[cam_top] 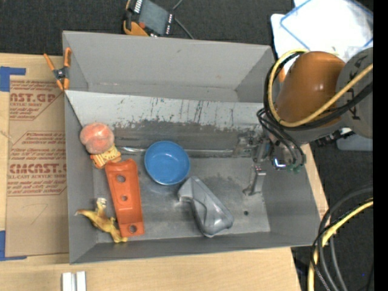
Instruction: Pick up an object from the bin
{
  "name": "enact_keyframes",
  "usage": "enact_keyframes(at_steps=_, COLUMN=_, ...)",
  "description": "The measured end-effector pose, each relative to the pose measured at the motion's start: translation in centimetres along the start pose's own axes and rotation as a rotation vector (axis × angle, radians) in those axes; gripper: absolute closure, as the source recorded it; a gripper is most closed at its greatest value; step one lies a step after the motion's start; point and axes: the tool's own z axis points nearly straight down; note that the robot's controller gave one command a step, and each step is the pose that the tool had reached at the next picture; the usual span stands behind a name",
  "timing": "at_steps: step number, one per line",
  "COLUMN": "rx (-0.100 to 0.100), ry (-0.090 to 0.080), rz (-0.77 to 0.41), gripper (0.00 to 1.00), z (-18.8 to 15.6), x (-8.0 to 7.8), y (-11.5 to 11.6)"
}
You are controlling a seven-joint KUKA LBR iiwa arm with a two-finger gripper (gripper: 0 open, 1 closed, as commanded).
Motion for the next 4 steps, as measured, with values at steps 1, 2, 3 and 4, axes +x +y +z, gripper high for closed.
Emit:
enact_keyframes(at_steps=1, rx=0.000, ry=-0.002, rz=-0.005, gripper=0.00, z=-10.0, x=-1.5, y=-3.3)
enact_keyframes(at_steps=2, rx=-0.002, ry=0.000, rz=0.021, gripper=0.00, z=-1.3, x=-0.5, y=0.5)
enact_keyframes(at_steps=3, rx=0.003, ry=-0.009, rz=-0.053, gripper=0.00, z=-9.3, x=-2.4, y=-2.1)
enact_keyframes(at_steps=4, rx=-0.003, ry=-0.001, rz=-0.036, gripper=0.00, z=-0.3, x=-1.1, y=1.5)
